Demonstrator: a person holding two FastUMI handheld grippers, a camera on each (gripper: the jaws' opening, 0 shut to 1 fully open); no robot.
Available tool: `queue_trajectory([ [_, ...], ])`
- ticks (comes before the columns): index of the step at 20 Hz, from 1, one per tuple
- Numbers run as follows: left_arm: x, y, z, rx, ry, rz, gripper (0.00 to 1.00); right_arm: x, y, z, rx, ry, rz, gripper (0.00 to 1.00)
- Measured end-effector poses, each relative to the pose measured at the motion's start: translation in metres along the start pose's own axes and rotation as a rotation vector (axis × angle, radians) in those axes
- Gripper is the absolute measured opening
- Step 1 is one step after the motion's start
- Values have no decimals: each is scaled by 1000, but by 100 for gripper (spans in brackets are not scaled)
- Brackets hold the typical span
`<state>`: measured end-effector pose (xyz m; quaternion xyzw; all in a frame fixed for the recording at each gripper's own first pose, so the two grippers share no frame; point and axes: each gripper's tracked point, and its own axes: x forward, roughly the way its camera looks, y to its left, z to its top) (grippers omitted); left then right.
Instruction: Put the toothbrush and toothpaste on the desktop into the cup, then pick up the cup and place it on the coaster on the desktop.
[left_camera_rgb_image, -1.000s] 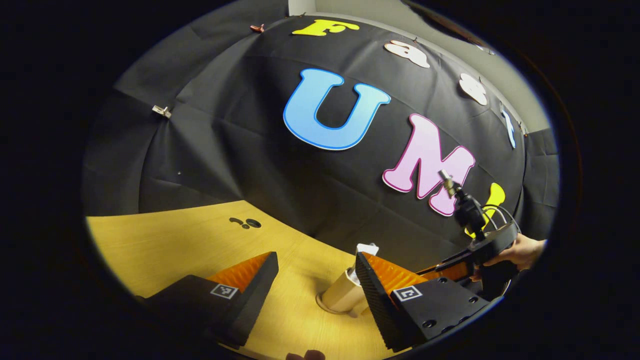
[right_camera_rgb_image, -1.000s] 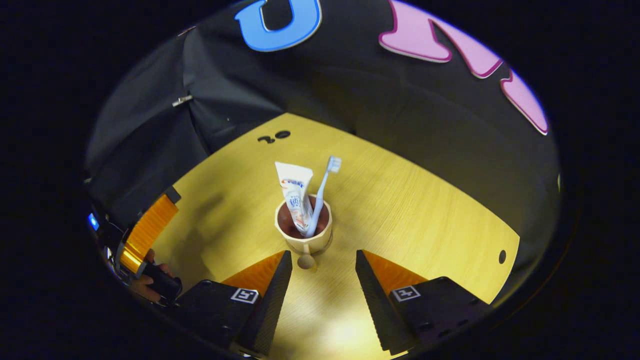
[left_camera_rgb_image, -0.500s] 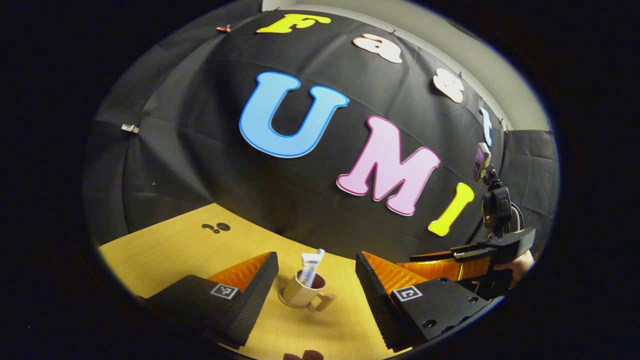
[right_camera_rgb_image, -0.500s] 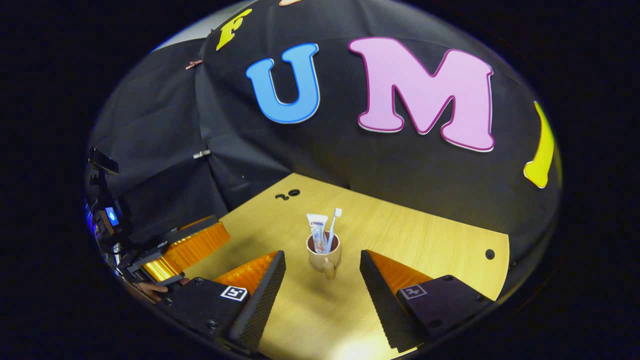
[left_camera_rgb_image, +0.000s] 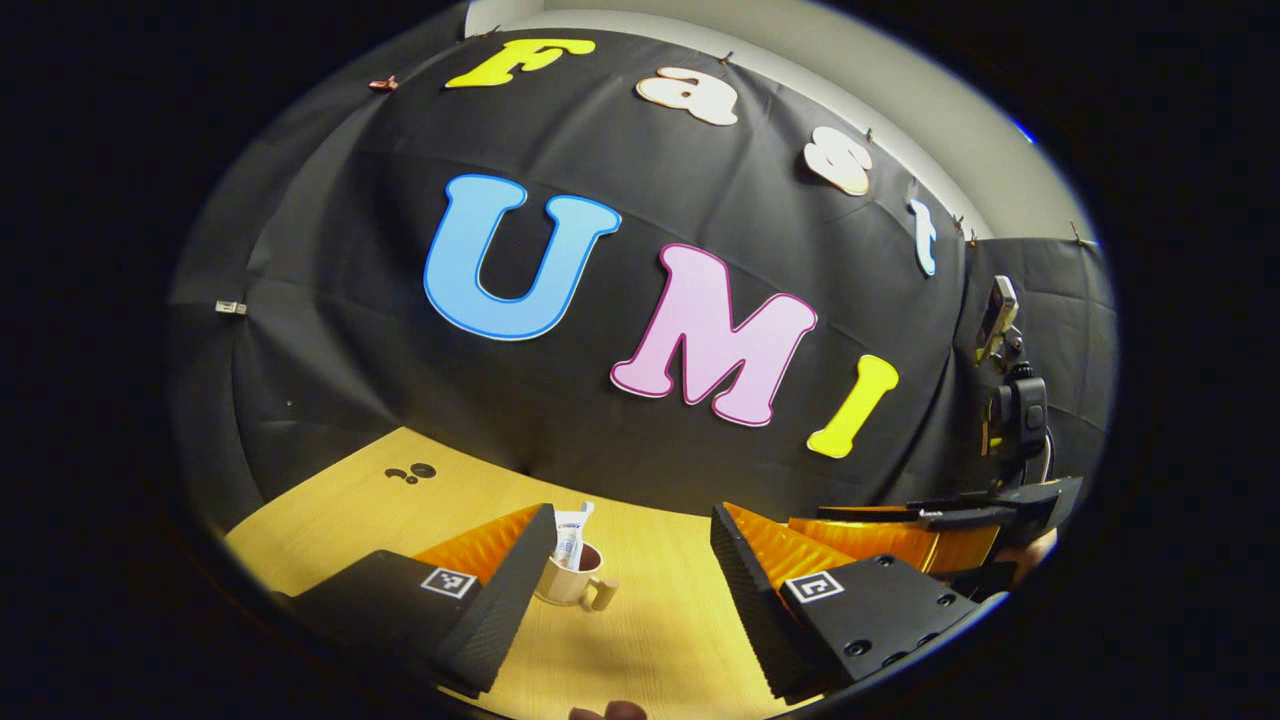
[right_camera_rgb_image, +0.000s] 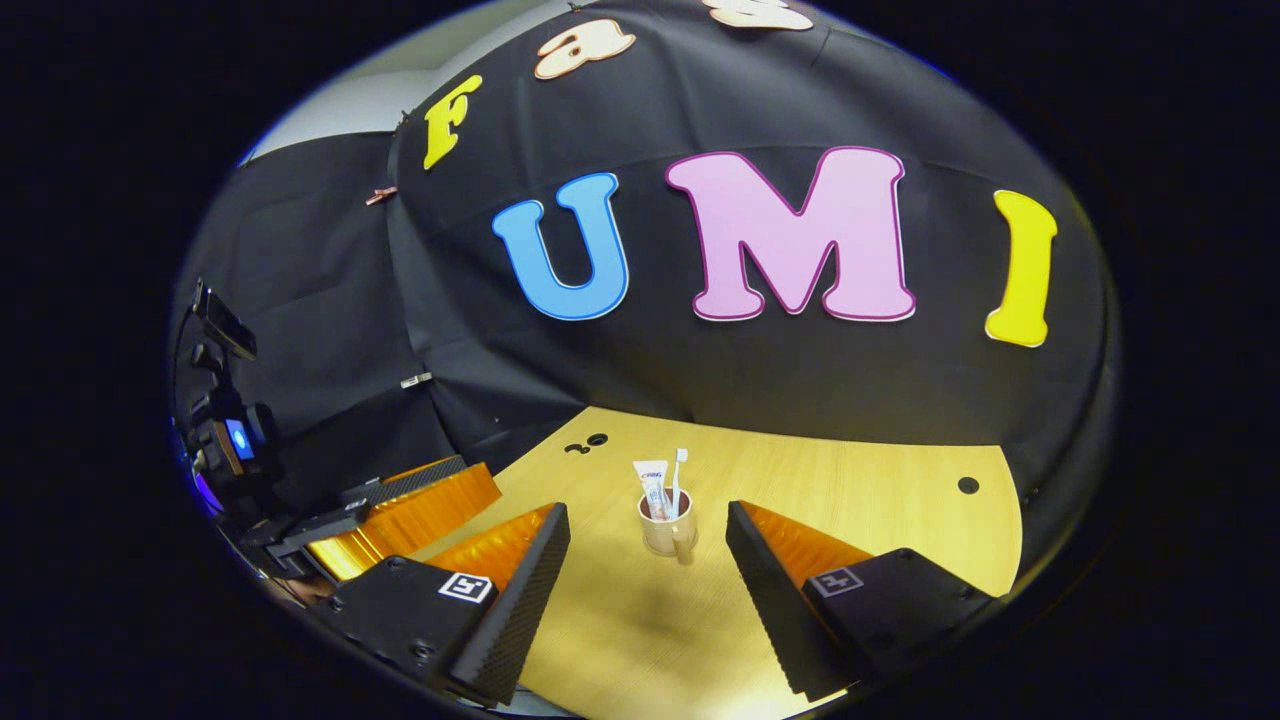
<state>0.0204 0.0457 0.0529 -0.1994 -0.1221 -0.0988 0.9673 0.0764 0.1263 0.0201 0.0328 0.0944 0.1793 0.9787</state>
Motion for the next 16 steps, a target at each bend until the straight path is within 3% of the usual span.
queue_trajectory([
  [6, -24, -20, -1, 42, 15, -35, 96, -31, -1, -7, -8, -19, -39, 97],
  [16, -40, -46, -9, 67, 23, -27, 96, -46, -14, -2, -18, -55, -31, 97],
])
